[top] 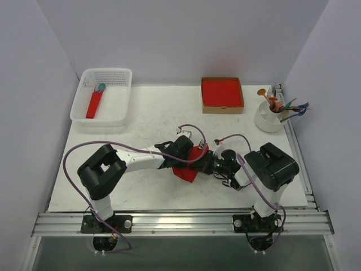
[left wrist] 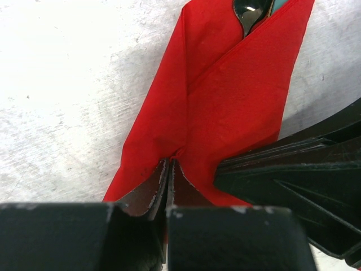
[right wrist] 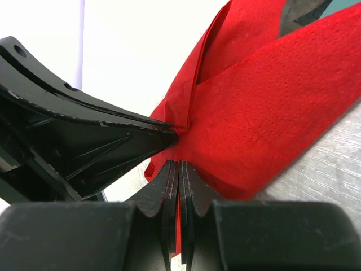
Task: Place the utensils on the paper napkin and roll it up
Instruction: Roll the napkin at the center of the board.
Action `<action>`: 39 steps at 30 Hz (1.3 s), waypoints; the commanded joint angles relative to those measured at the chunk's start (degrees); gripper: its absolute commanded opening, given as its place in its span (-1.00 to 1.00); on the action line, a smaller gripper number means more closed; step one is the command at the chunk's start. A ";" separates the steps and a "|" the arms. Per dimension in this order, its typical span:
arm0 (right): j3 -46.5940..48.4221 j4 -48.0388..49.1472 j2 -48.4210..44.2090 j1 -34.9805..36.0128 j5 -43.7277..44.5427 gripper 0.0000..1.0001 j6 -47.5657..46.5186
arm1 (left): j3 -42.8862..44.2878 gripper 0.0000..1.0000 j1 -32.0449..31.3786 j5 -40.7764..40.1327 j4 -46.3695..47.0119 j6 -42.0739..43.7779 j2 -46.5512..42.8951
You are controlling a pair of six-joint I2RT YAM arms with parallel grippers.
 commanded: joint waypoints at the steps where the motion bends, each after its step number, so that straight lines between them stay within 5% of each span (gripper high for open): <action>1: -0.49 3.33 1.17 -0.34 0.63 -1.00 -0.83 | 3.10 -0.95 0.48 -1.70 -3.90 0.82 -3.51; 39: -0.05 -5.99 0.20 -0.17 3.44 -1.00 -4.43 | 11.10 -0.95 -3.47 3.57 -5.40 -1.37 -8.35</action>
